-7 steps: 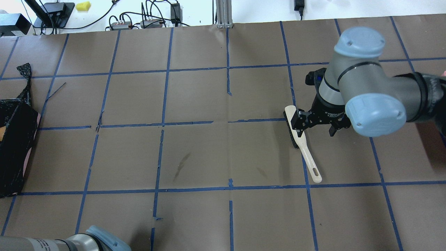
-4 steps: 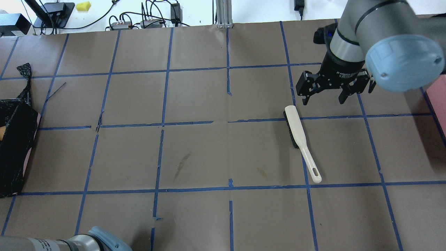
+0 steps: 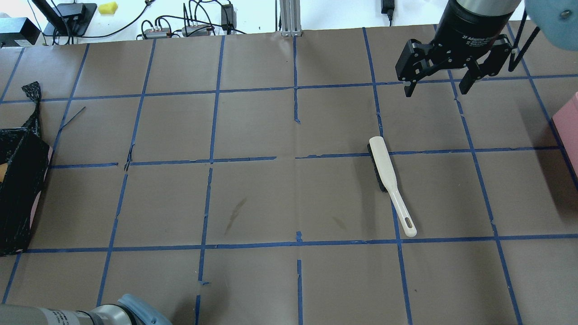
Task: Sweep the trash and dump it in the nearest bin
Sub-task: 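Tip the dustpan over the black trash bag while the right gripper rises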
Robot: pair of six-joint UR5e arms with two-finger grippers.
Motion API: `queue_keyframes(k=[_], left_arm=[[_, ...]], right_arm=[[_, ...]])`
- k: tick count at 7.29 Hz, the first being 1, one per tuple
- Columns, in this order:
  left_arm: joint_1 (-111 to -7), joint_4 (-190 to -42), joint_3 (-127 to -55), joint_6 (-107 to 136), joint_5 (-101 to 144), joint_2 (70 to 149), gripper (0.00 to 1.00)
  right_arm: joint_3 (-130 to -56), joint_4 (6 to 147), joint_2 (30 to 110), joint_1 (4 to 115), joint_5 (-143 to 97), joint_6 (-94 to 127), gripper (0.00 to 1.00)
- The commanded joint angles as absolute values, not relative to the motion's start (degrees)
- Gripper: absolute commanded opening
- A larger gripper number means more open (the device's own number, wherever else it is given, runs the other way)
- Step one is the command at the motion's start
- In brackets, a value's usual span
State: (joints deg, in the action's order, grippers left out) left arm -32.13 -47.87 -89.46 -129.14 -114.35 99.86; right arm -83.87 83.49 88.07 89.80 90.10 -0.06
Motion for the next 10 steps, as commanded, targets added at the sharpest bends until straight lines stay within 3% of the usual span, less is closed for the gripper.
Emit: queue_keyframes(k=[1,5,10], left_arm=[[-33.5,-47.1,-89.8,-129.2,-119.0,100.1,0.05],[-34.1,-45.0,-89.1,-129.6,-122.5,100.8,0.05],[-37.3,-61.6,-85.2,-120.3,-108.6,96.9,0.05]], right_arm=[[-84.1,83.2,88.2,90.0,89.9,-0.3,1.00],[-84.6,83.0,89.8,90.4,89.8,-0.5,1.00],[-84.7,82.9,90.2,90.4,89.8,-0.6,1.00]])
